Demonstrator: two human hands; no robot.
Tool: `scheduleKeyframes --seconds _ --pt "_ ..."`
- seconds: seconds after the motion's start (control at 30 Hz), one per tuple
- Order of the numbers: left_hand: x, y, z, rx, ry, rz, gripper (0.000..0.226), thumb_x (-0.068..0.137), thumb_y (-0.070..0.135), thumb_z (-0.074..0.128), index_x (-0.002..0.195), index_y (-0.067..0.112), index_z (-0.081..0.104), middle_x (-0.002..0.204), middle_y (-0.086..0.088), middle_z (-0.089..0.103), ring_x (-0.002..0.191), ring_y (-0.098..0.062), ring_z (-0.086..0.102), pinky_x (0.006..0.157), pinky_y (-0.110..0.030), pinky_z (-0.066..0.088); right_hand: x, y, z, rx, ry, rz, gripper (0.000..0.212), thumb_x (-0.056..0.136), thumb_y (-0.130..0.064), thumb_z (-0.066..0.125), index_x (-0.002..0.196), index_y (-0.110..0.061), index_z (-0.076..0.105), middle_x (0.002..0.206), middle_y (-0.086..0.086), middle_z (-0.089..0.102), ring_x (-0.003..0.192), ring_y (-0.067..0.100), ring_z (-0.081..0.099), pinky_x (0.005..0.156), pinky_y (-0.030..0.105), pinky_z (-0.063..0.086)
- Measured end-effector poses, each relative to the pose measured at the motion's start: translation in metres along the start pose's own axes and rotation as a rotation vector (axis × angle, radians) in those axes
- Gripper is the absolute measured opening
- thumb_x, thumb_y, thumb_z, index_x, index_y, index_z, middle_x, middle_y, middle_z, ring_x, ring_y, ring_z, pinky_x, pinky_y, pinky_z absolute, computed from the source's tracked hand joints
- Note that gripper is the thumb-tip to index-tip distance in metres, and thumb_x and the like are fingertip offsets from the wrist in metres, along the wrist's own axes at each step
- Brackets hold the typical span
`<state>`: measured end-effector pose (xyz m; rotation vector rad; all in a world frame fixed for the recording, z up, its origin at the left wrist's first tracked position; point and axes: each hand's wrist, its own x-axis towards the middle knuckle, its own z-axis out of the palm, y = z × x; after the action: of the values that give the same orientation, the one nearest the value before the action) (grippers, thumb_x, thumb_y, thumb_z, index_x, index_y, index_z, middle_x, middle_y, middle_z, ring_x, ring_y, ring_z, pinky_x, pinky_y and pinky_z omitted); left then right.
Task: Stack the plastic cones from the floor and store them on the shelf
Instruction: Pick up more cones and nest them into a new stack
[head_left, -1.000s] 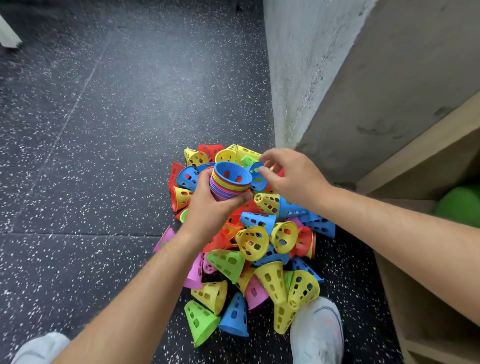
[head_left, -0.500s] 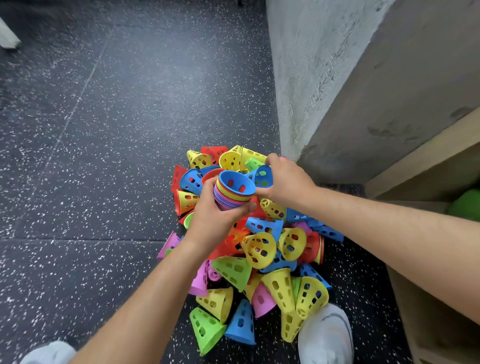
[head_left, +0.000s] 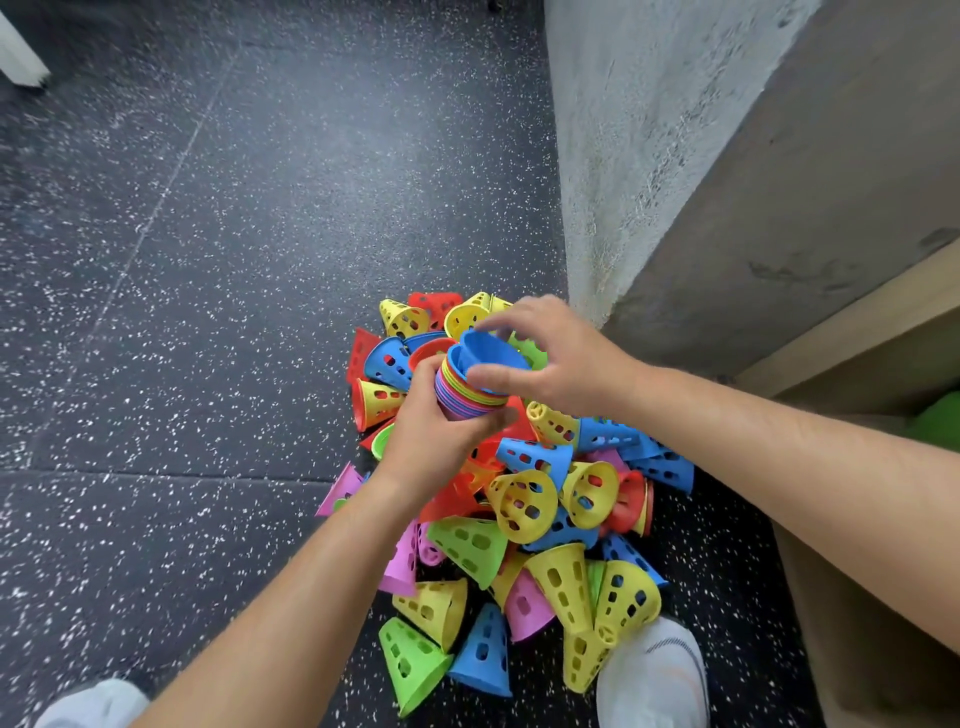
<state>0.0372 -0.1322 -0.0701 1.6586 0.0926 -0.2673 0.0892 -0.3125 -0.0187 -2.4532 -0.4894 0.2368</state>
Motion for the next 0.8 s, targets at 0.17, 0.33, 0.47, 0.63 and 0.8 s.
scheduleKeyframes --seconds 0.17,0.33,0.47,0.63,0.8 --pt "0.000 -0.001 0.004 0.020 -0.016 0.003 0.064 0.071 0.021 0.094 0.123 0.023 0.056 0.104 0.004 0.071 0.089 -0.005 0.070 0.075 -0.020 0.056 0.005 0.018 0.002 0.094 0.059 0.118 0.052 0.092 -0.066 0.048 0.116 -0.024 0.067 0.106 -0.007 0.061 0.098 0.008 0.056 0.083 0.023 0.043" --pt "0.003 -0.001 0.004 0.034 0.001 0.000 0.063 0.070 0.023 0.094 0.120 0.030 0.056 0.107 0.008 0.071 0.094 -0.004 0.070 0.076 -0.014 0.052 0.009 0.055 -0.001 -0.201 0.092 0.480 0.038 0.099 -0.037 0.054 0.076 -0.007 0.062 0.072 0.010 0.061 0.069 0.028 0.058 0.070 0.038 0.052" --pt "0.005 -0.002 0.004 0.036 0.014 -0.001 0.062 0.071 0.020 0.093 0.118 0.031 0.055 0.107 0.009 0.071 0.092 0.001 0.069 0.077 -0.011 0.050 0.010 0.071 0.008 -0.254 0.021 0.587 0.057 0.099 -0.042 0.054 0.053 -0.013 0.036 0.051 0.004 0.038 0.053 0.024 0.041 0.052 0.032 0.034" --pt "0.006 -0.005 0.004 0.030 0.009 -0.015 0.063 0.073 0.019 0.092 0.123 0.024 0.055 0.106 0.008 0.071 0.090 0.002 0.069 0.076 -0.011 0.050 0.017 0.080 0.016 -0.169 0.032 0.754 0.054 0.095 -0.050 0.058 0.059 -0.016 0.037 0.058 0.002 0.040 0.064 0.028 0.048 0.053 0.030 0.035" --pt "0.007 -0.009 0.002 0.025 0.003 -0.013 0.063 0.073 0.017 0.092 0.125 0.022 0.055 0.106 0.008 0.071 0.091 0.001 0.069 0.077 -0.013 0.051 0.019 0.072 0.018 -0.062 0.060 0.777 0.043 0.091 -0.048 0.064 0.065 -0.015 0.055 0.084 0.011 0.072 0.082 0.030 0.069 0.078 0.040 0.057"
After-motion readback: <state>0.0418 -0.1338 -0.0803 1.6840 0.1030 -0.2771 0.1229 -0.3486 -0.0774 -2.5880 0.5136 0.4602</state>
